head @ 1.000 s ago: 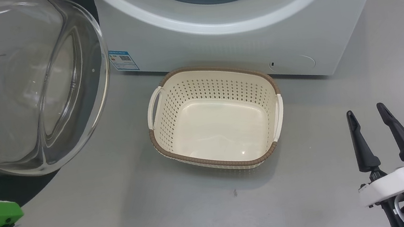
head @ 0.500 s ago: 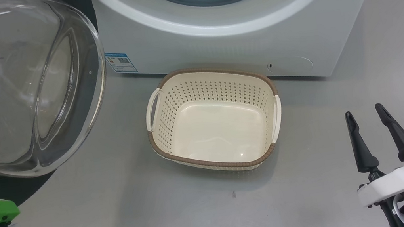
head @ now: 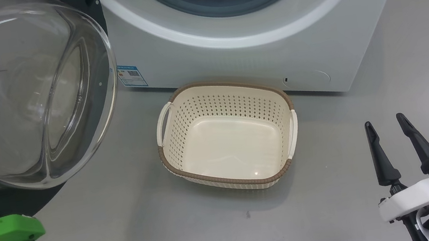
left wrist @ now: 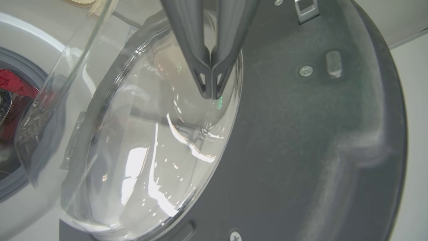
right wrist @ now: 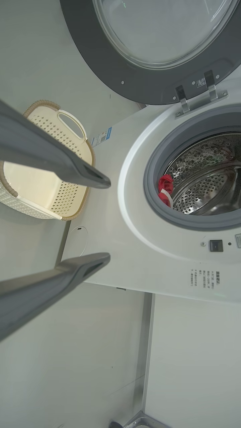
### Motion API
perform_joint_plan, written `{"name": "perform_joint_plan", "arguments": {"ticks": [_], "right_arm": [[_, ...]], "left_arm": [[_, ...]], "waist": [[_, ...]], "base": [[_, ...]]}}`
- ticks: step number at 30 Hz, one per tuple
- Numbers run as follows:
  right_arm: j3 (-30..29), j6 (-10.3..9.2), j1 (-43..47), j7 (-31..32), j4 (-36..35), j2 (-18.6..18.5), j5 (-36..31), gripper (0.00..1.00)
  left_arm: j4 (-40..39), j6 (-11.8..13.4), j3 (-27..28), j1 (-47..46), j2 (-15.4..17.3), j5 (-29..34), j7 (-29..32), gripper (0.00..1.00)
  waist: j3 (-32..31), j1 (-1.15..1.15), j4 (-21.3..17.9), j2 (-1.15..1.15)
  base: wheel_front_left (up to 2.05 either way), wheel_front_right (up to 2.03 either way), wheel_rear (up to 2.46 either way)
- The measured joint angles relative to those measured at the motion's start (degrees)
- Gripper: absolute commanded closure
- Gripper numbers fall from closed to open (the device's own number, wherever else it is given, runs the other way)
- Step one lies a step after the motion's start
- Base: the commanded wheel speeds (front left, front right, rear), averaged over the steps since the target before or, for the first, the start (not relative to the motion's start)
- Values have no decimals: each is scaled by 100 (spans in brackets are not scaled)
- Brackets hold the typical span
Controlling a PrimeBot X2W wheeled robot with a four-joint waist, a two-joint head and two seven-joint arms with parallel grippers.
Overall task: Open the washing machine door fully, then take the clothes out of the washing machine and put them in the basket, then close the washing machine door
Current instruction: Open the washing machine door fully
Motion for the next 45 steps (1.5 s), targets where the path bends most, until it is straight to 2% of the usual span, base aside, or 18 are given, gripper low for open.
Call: {"name": "perform_joint_plan", "arguments": {"ticks": [11, 19, 28, 30, 32, 45], "right_arm": [[48, 0, 30, 0, 21, 0, 3, 0], [108, 0, 34, 0, 29, -1, 29, 0], [264, 0, 31, 0, 29, 1, 40, 0], [299, 0, 31, 0, 25, 1, 48, 0], [323, 0, 30, 0, 23, 2, 83, 0], [446, 0, 31, 0, -20, 1, 192, 0]], "left_arm": [[-639, -11, -542, 578, -5, 82, -10, 100], [-942, -14, -1239, 918, 0, -158, -24, 100], [-1217, -52, -2079, 1179, 23, -410, -24, 100], [-1250, -66, -2209, 1190, 30, -424, -24, 56], [-1270, -69, -2338, 1192, 43, -425, -24, 0], [-1100, -119, -2682, 1230, 64, -147, -24, 0]], "waist": [[-181, 0, 65, 0], [-225, 0, 62, 0], [-264, 0, -138, 0], [-273, 0, -206, 0], [-280, 0, -279, 0], [-383, 0, -889, 0]], "base": [[0, 0, 0], [0, 0, 0], [0, 0, 0], [0, 0, 0], [0, 0, 0], [0, 0, 0]]}}
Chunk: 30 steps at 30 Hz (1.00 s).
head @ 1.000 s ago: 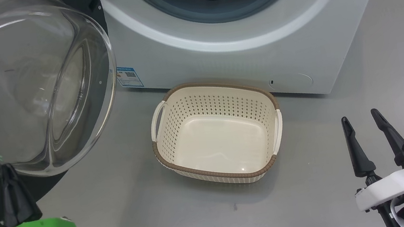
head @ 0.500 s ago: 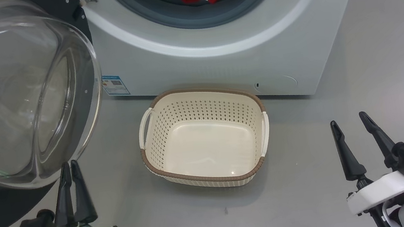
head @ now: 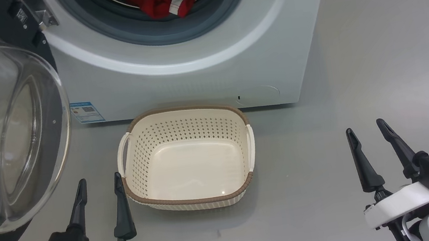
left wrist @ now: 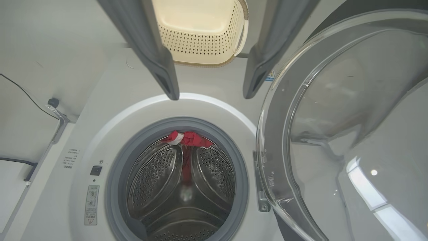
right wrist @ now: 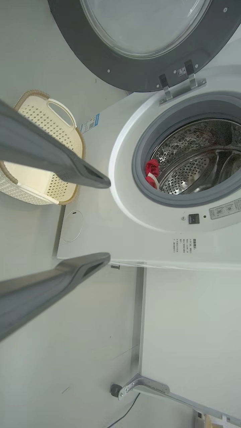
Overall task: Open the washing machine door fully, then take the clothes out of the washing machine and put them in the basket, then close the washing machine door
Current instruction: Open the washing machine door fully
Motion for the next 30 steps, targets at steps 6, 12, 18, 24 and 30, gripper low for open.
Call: {"name": "perform_joint_plan", "arguments": {"ticks": [6, 12, 18, 24, 30], "right_arm": [[48, 0, -1, 0, -63, 1, 3, 0], [53, -7, 1, 0, -136, 1, 25, 0], [29, -14, 14, 0, -175, 1, 62, 0], [-33, -65, 148, 0, -203, 3, 65, 0], [-21, -67, 196, 0, -205, 5, 79, 0]], "left_arm": [[136, 0, -19, 15, 2, 53, 0, 0], [246, 0, -88, 51, 7, 73, 0, 0], [311, -1, -188, 51, 12, 112, 8, 0], [378, -41, -263, 51, 18, 112, 34, 0], [455, -41, -326, 52, 22, 153, 34, 0]], "waist": [[-26, 0, -338, 0], [-60, 0, -659, 0], [-106, 0, -869, 0], [-182, 0, -901, 0], [-231, 0, -902, 0]], "base": [[0, 0, 0], [0, 0, 0], [0, 0, 0], [0, 0, 0], [0, 0, 0]]}}
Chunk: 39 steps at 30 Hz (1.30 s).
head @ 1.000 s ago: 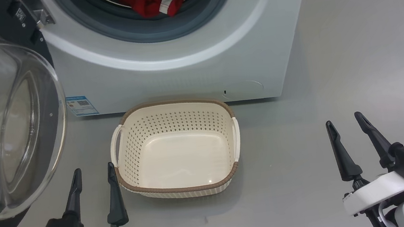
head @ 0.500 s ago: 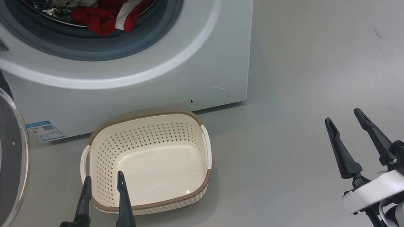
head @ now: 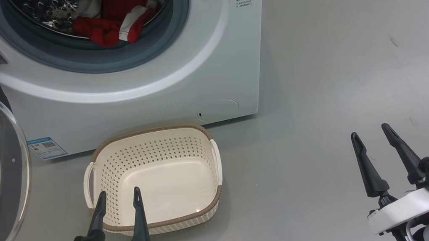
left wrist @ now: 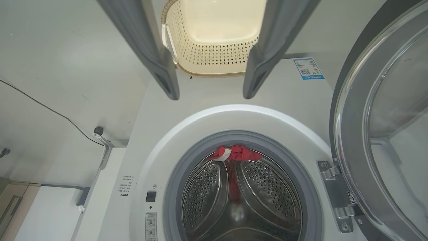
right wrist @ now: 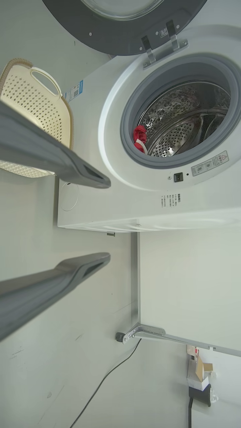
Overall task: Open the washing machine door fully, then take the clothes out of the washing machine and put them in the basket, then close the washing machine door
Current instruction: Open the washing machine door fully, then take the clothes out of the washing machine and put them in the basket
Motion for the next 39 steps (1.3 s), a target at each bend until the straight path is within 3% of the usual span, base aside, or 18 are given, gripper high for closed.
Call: {"name": "perform_joint_plan", "arguments": {"ticks": [39], "right_arm": [[69, -93, 48, 0, -56, 2, 121, 0]], "left_arm": [[33, 1, -40, -6, 10, 59, 0, 0]], "waist": [[-5, 0, 16, 0]], "base": [[14, -14, 0]]}}
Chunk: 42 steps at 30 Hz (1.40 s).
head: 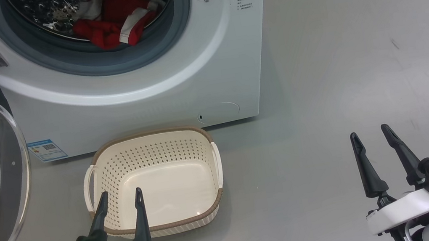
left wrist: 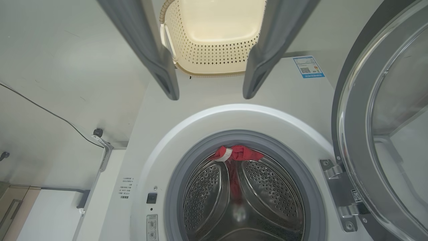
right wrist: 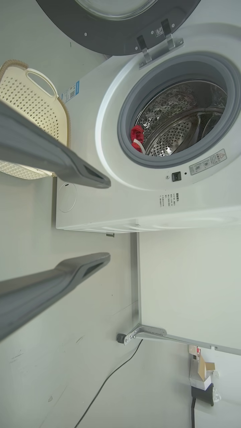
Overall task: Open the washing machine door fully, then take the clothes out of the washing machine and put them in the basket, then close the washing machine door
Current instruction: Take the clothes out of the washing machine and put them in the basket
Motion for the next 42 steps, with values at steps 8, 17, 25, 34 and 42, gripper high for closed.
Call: {"name": "perform_joint_plan", "arguments": {"ticks": [8, 17, 25, 34, 42], "right_arm": [[4, 0, 2, 0, 0, 0, 2, 0], [36, 0, 2, 0, 2, 0, 43, 0], [38, 0, 2, 0, 19, 0, 52, 0], [55, 0, 2, 0, 20, 0, 52, 0], [63, 0, 2, 0, 27, 0, 52, 0]], "left_arm": [[0, 0, -2, 0, 0, 0, 0, 0], [4, 7, -11, -2, 13, 15, 11, 0], [3, 8, -9, -5, 13, 14, 11, 0], [4, 9, -7, -7, 13, 8, 11, 0], [7, 24, -10, -7, 13, 8, 11, 0]], "waist": [[-5, 0, -4, 0], [15, 0, -13, 0], [5, 0, -22, 0], [-11, 0, -31, 0], [-25, 0, -30, 0]], "base": [[82, -82, 0], [89, -89, 0], [55, -55, 0], [22, -22, 0], [0, 0, 0]]}}
